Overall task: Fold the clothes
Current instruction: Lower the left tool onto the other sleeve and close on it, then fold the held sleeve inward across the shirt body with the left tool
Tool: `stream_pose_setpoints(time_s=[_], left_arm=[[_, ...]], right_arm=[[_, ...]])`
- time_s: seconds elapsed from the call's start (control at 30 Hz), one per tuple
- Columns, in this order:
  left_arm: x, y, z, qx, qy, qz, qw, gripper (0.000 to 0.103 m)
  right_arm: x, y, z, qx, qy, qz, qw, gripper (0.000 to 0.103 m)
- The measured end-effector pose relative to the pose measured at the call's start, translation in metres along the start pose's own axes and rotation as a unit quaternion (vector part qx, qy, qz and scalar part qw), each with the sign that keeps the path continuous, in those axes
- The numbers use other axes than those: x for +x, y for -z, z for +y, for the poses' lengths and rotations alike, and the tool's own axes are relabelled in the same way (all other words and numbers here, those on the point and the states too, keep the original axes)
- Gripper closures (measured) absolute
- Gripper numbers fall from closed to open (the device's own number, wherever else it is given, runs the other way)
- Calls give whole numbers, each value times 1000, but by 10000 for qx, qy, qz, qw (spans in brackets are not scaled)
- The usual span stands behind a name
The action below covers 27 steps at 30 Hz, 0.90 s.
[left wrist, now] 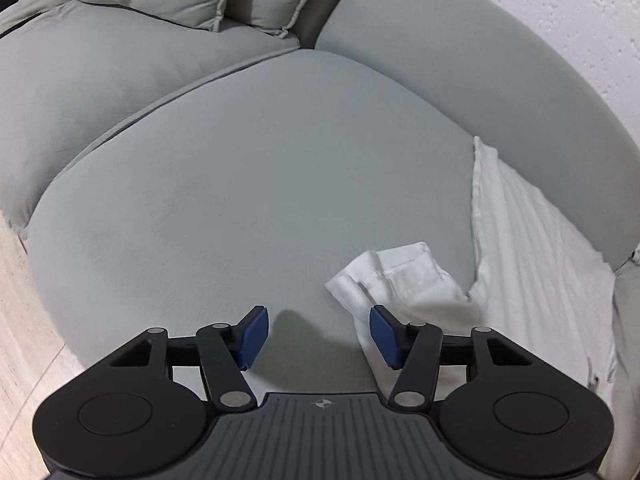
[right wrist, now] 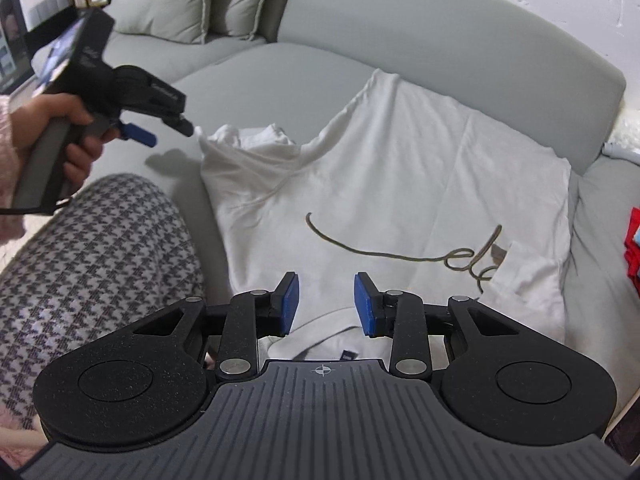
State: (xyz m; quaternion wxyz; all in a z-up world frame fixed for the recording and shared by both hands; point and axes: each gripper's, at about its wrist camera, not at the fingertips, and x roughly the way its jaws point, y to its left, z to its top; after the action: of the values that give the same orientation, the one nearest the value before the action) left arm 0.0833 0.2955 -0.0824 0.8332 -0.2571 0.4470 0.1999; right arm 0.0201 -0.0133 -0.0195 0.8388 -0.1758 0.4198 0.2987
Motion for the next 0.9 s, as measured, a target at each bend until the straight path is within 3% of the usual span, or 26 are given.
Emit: stream_pose_setpoints(time_s=[0.33,0.4,0.43,0.47,0.77,0.9], left_arm=[[29,-17,0,23,294,366,9989,53],[33,-17,-6,229,462,460,9976,69],[35,-16,-8,287,576,534,9965,94],[36,-15,-9,311,619,581,9959,103],[-10,-15,-30,564,630,-90,9964,103],[-40,-11,-63,1163,618,-427,9904,103]], right_arm=[[16,-3,8,-112,-125,231,9996,64],[15,-2,7,-87,-123,238,9996,63],[15,-1,6,-67,-119,239,9996,63],[14,0,5,-46,-114,236,9996,63],[-2,9,-11,197,-28,50,9998,62],[-10,15,-20,387,-27,-110,9992,62]])
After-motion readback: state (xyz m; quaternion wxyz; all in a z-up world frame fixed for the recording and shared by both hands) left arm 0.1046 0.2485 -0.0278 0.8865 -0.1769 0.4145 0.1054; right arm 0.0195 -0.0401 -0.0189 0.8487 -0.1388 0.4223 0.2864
